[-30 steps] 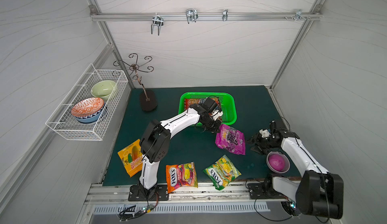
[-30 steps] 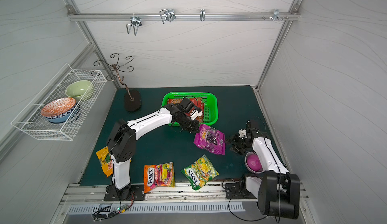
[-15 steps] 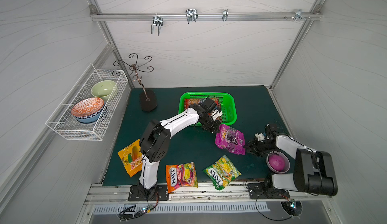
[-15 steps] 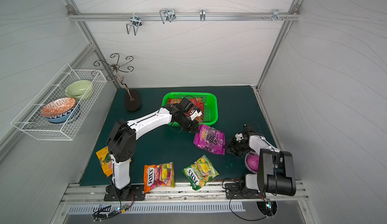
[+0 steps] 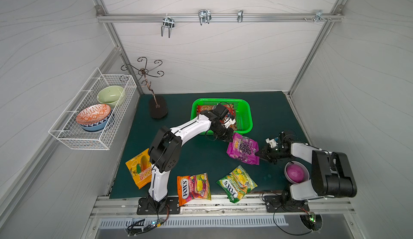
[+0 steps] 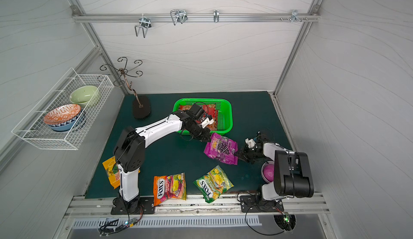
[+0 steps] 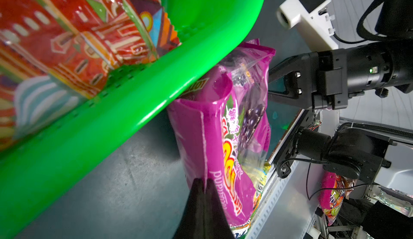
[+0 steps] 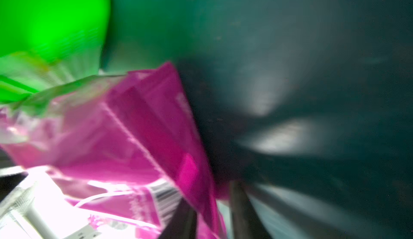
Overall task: Put the candies in the basket
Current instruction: Pick up the candy at the center of the board.
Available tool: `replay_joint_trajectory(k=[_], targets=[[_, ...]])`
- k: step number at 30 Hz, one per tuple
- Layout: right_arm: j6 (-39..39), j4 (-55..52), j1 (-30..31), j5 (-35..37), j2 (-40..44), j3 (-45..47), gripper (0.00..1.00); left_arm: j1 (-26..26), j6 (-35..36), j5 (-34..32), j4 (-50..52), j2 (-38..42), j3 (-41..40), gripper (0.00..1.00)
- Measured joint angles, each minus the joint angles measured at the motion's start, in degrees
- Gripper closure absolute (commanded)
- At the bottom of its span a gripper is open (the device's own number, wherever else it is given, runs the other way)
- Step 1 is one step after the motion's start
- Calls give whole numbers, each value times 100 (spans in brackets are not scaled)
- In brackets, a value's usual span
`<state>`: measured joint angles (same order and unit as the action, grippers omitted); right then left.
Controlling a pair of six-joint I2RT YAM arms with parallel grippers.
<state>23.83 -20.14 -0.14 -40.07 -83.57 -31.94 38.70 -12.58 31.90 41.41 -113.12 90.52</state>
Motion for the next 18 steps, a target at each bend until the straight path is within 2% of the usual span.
replay_joint_trajectory(k=[6,14,18], targets=[[-31,-52,133,46,245,-35,100,-20,111,-74,125,-28,0,100],[28,-1202,295,275,2295,-332,100,-52,363,-297,616,70,269,100],[122,-1611,426,319,2636,-929,100,-160,389,-315,885,278,723,100]])
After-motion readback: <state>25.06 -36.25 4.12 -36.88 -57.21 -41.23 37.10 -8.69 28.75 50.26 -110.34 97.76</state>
